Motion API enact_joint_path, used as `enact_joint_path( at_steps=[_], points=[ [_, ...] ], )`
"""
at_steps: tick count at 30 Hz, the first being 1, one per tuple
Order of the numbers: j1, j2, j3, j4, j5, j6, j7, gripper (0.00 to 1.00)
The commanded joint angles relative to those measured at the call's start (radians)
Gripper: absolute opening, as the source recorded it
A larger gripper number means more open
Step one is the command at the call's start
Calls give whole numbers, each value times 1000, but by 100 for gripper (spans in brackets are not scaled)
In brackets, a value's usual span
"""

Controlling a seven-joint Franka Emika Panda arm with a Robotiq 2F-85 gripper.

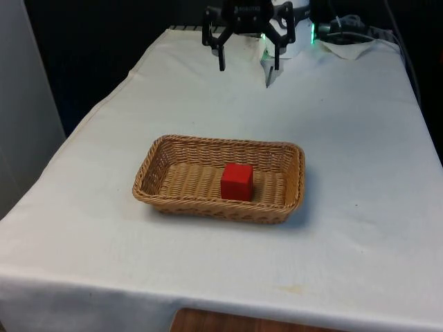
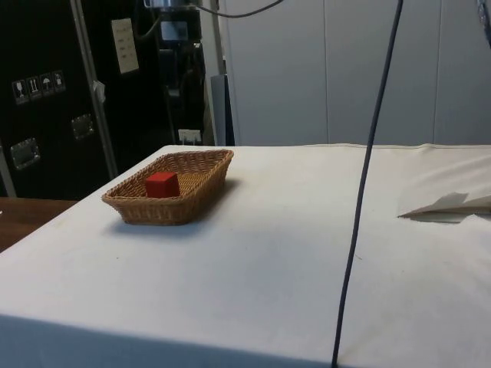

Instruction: Pick up the cube and place it into the basket.

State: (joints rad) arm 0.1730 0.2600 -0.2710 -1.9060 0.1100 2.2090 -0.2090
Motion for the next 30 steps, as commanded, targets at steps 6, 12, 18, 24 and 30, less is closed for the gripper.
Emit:
enact_joint_path(
  at_steps=[6, 12, 18, 24, 30],
  points=[
    [2, -52, 0, -72, -1, 42, -10, 100],
    [2, -80, 0, -111, 0, 46, -15, 100],
    [3, -138, 0, -189, -3, 88, -27, 100],
    [2, -175, -1, -237, -5, 106, -42, 100],
    [2, -207, -1, -276, -6, 111, -68, 100]
  ],
)
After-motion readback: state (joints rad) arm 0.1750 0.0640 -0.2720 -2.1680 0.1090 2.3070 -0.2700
